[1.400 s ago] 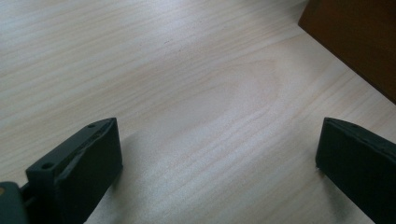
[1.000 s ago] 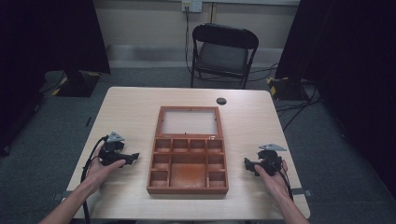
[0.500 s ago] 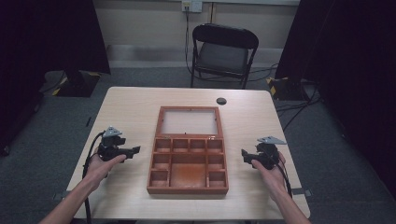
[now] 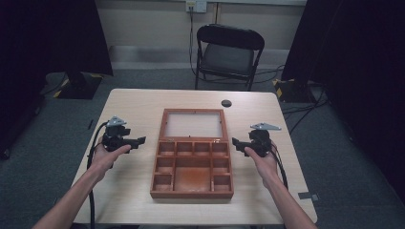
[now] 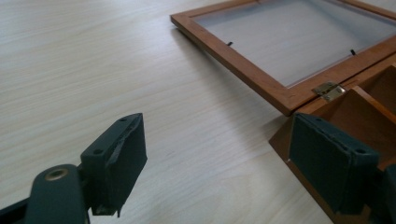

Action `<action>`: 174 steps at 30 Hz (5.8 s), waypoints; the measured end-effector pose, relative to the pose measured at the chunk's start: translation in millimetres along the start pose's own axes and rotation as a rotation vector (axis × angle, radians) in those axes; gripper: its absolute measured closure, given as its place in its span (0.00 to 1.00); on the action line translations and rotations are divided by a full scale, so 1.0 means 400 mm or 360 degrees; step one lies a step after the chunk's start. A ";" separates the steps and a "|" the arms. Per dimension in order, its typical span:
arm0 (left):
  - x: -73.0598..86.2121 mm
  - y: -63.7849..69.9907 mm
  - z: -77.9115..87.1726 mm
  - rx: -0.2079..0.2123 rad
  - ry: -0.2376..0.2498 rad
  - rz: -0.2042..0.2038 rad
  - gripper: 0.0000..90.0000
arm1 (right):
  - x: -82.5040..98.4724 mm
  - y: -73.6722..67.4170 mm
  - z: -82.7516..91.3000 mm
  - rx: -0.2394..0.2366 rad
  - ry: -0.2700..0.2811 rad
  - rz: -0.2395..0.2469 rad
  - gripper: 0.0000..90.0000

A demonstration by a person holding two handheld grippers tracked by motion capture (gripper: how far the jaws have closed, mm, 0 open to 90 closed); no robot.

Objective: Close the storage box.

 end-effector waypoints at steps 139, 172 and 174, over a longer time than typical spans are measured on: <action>-0.091 0.126 -0.174 0.0272 0.0137 0.0211 0.40 | -0.074 -0.091 -0.124 -0.0271 0.0091 -0.0200 0.38; -0.113 0.194 -0.071 0.0348 0.0232 0.0120 0.45 | -0.082 -0.128 -0.012 -0.0319 0.0204 -0.0140 0.49; -0.114 0.194 -0.068 0.0353 0.0236 0.0123 0.45 | -0.087 -0.128 -0.009 -0.0326 0.0214 -0.0148 0.48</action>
Point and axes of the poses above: each handheld gripper's, and its own axes: z roughly backward along the jaws, x roughly out of its underside, y roughly to its right, the point moved 9 cm from there along -z, roughly forward along the jaws, and after that the axes turned 13 degrees about y, right-handed, at the moved point
